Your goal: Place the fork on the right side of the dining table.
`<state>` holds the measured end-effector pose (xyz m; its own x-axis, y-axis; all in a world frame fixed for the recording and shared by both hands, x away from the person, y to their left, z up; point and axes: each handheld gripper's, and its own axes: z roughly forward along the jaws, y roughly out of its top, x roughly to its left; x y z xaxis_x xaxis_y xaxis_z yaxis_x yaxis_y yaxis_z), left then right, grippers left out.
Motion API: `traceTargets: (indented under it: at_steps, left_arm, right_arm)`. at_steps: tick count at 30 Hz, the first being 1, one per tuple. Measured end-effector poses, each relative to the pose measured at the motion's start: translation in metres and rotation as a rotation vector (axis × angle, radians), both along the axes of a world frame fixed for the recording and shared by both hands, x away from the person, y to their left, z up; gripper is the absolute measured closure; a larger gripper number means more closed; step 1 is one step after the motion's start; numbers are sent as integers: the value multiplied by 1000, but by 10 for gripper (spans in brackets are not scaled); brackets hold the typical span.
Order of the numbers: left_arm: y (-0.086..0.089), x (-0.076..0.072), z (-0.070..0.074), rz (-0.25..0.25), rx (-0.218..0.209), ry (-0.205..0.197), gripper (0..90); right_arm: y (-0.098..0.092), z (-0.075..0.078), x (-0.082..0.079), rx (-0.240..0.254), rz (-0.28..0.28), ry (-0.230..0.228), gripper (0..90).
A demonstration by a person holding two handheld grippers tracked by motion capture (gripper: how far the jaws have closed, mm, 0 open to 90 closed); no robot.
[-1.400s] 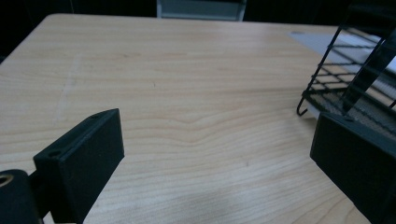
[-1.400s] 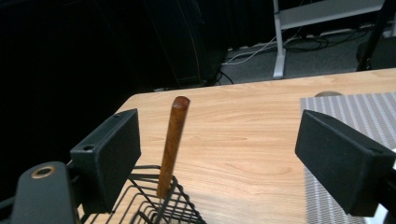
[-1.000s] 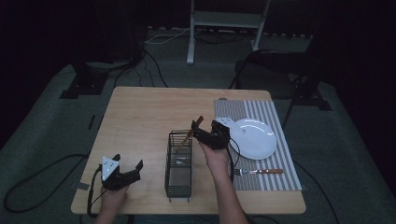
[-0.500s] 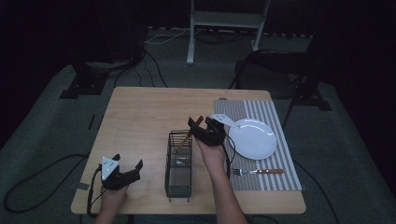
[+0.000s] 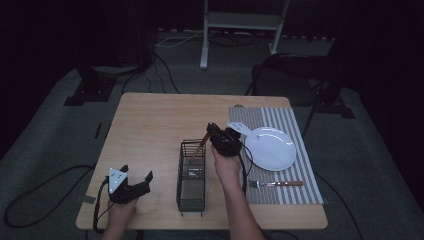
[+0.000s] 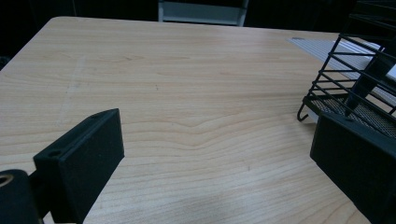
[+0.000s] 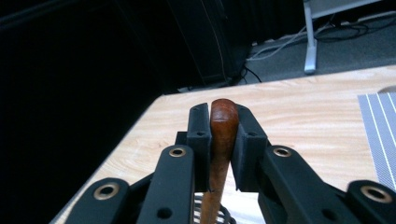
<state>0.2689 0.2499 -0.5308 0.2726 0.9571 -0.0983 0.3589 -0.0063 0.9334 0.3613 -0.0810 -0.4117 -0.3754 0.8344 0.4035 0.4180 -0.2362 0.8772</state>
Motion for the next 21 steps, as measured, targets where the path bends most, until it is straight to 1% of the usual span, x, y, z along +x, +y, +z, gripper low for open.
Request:
traceTargets:
  at_steps: [3, 5, 7, 8, 9, 10, 12, 13, 17, 20, 21]
  left_arm:
    - [1, 0, 0, 1, -2, 0, 27]
    - [1, 0, 0, 1, -1, 2, 28]
    - [0, 0, 0, -4, 1, 2, 28]
    - [0, 0, 0, -4, 1, 2, 27]
    - [1, 1, 0, -6, 2, 3, 28]
    - [1, 1, 0, -6, 2, 3, 27]
    - [0, 1, 0, -4, 0, 4, 27]
    - [0, 1, 0, -5, 2, 4, 27]
    - [1, 0, 0, -2, 3, 3, 28]
    - [0, 0, 0, -2, 6, 6, 28]
    - [0, 0, 0, -5, 9, 8, 28]
  right_arm:
    - [2, 5, -1, -19, 4, -18, 803]
    - [0, 8, -2, 7, 19, -14, 804]
    - [-1, 14, -4, 12, 22, -32, 804]
    - [-1, 14, -4, 12, 22, -32, 804]
    - [-3, 19, -6, 50, 36, -39, 804]
    - [-4, 21, -7, 58, 39, -43, 804]
    - [-5, 27, -9, 53, 40, -63, 804]
    - [-6, 30, -10, 62, 43, -69, 804]
    - [-10, 41, -12, 64, 43, -96, 804]
    - [-15, 48, -10, 89, 50, -99, 804]
    - [-18, 51, -9, 112, 52, -101, 804]
